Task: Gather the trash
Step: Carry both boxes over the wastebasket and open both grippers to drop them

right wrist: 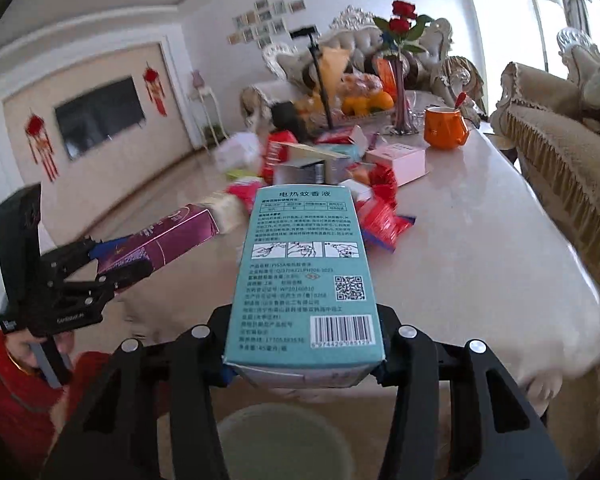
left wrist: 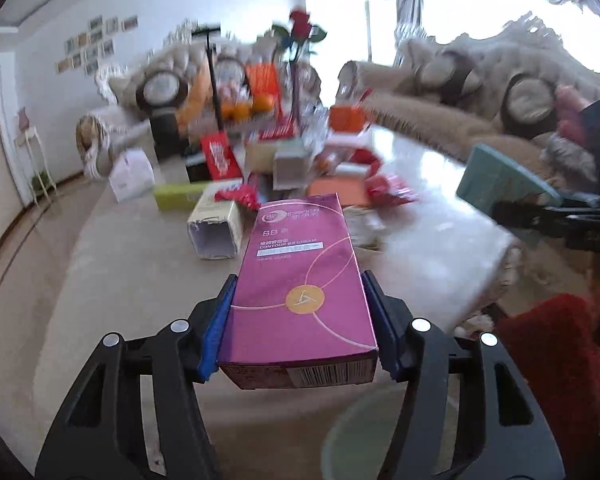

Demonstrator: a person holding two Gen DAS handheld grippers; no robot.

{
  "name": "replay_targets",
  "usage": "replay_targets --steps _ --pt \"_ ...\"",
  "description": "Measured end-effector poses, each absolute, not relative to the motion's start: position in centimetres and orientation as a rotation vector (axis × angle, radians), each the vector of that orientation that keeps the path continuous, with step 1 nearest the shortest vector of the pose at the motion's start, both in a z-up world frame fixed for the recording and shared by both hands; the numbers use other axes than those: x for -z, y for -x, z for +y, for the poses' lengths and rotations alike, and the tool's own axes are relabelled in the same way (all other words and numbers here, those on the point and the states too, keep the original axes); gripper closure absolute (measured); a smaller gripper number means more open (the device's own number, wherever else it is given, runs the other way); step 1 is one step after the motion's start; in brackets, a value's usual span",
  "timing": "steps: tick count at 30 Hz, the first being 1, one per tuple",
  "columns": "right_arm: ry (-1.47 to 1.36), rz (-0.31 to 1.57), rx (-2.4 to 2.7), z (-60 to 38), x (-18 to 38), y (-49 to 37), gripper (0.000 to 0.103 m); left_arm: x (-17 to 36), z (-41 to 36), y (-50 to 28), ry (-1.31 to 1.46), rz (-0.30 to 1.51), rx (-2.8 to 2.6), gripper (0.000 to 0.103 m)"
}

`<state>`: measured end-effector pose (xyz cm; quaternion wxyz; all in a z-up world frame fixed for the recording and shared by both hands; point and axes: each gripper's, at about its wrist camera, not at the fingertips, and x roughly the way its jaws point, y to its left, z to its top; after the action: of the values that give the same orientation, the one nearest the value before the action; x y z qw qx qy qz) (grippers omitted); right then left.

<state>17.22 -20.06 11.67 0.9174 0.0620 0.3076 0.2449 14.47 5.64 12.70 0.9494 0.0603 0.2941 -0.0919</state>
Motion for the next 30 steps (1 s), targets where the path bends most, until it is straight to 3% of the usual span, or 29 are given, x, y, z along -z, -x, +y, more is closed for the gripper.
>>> replay_targets --steps 4,8,16,20,23,25,30 --pt "-0.183 0.667 -0.575 -19.7 -10.0 -11.0 0.057 -11.8 4.2 -7.2 -0.036 0.610 0.267 0.044" --pt "-0.135 0.823 -0.578 -17.9 -4.3 -7.2 0.057 -6.6 2.1 -3.0 -0.028 0.740 0.317 0.044" --pt "-0.078 1.150 -0.483 -15.0 7.5 -9.5 0.057 6.9 1.1 -6.1 0.032 1.036 0.233 0.044" --pt "-0.015 1.181 -0.480 -13.3 8.8 -10.5 0.056 9.4 1.2 -7.5 0.076 1.108 0.241 0.043" --pt "0.037 1.194 -0.405 -13.6 9.9 -10.7 0.043 10.2 1.6 -8.1 0.155 1.158 0.277 0.038" --pt "0.012 1.211 -0.375 -14.2 10.6 -11.0 0.030 10.7 1.9 -8.2 0.207 1.179 0.279 0.038" --pt "-0.034 1.215 -0.360 -15.7 10.8 -10.5 0.030 10.8 1.8 -7.5 0.204 1.172 0.250 0.038"
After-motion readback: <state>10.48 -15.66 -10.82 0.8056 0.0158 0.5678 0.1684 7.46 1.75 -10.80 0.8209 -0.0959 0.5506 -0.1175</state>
